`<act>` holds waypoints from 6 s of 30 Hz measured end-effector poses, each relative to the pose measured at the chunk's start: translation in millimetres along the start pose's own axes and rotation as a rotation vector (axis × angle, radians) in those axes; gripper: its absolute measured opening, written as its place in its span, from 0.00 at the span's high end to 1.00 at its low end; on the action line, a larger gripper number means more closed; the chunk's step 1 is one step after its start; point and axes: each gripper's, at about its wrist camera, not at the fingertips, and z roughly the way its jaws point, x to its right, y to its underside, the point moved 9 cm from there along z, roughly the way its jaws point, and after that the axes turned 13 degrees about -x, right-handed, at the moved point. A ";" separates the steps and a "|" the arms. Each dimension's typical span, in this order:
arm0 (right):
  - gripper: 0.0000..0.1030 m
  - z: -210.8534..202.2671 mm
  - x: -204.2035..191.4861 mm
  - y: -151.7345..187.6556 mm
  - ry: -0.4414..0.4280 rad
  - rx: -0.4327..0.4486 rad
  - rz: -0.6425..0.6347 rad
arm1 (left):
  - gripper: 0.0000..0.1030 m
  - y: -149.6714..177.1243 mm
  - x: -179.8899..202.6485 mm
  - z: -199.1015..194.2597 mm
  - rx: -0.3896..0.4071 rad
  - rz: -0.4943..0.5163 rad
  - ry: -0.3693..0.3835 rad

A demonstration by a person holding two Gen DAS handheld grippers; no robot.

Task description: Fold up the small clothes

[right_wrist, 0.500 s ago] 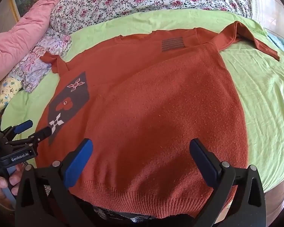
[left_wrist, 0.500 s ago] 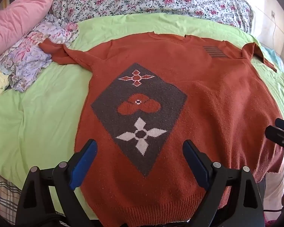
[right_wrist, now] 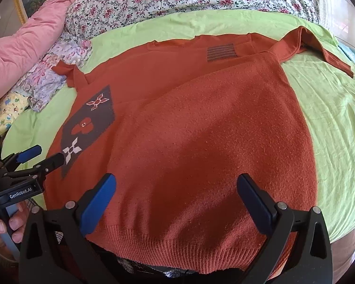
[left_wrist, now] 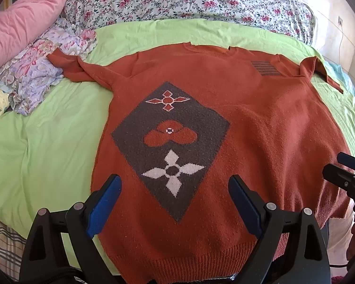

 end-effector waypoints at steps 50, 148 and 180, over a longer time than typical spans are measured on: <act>0.01 -1.4 4.1 -2.4 -0.023 0.008 0.023 | 0.10 -0.9 -0.2 11.3 -0.057 0.023 -0.015; 0.39 19.8 44.2 -191.3 -0.495 0.086 0.255 | 0.98 -225.6 -29.7 145.5 -0.124 -0.155 0.390; 0.92 79.9 195.9 -255.3 -0.009 0.031 0.280 | 0.97 -254.1 -39.7 152.4 -0.050 -0.026 0.223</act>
